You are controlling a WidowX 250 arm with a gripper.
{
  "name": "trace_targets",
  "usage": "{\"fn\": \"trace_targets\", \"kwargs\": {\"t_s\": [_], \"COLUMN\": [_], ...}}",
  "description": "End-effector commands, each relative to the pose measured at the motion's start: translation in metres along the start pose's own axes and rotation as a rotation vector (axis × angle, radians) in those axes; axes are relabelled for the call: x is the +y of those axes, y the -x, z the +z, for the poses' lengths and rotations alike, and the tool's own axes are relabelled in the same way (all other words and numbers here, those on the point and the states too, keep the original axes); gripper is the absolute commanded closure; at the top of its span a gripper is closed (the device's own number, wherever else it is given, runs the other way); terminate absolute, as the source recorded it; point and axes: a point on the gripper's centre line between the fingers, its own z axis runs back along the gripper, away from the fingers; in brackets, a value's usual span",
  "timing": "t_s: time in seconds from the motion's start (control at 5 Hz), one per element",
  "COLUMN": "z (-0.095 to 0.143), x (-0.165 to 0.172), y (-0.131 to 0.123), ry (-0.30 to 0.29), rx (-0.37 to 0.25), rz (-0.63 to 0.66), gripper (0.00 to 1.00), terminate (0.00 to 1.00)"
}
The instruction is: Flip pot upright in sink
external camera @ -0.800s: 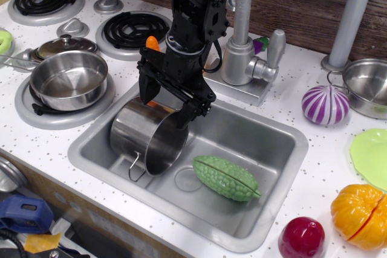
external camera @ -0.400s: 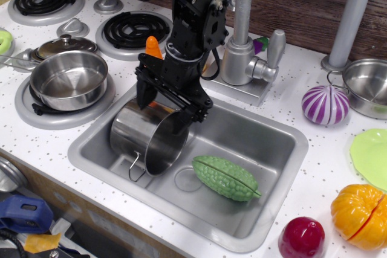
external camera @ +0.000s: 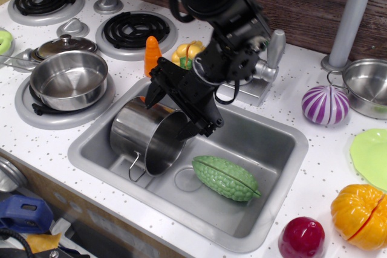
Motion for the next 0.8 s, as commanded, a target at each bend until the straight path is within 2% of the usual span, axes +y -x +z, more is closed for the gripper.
{"fn": "trace_targets", "kwargs": {"t_s": [0.0,0.2,0.4,0.6], "z": [-0.004,-0.014,-0.026,-0.035], "x": [0.009,0.018,0.028,0.034], "y": [-0.005,-0.003,-0.002,-0.001], "ry": [-0.167,-0.228,-0.247,-0.204], "rx": [-0.026,-0.028,-0.039,-0.057], "rz": [-0.010,-0.021,-0.047,-0.005], "gripper": [0.00,0.00,0.00,1.00], "terminate": [0.00,0.00,0.00,0.00]}}
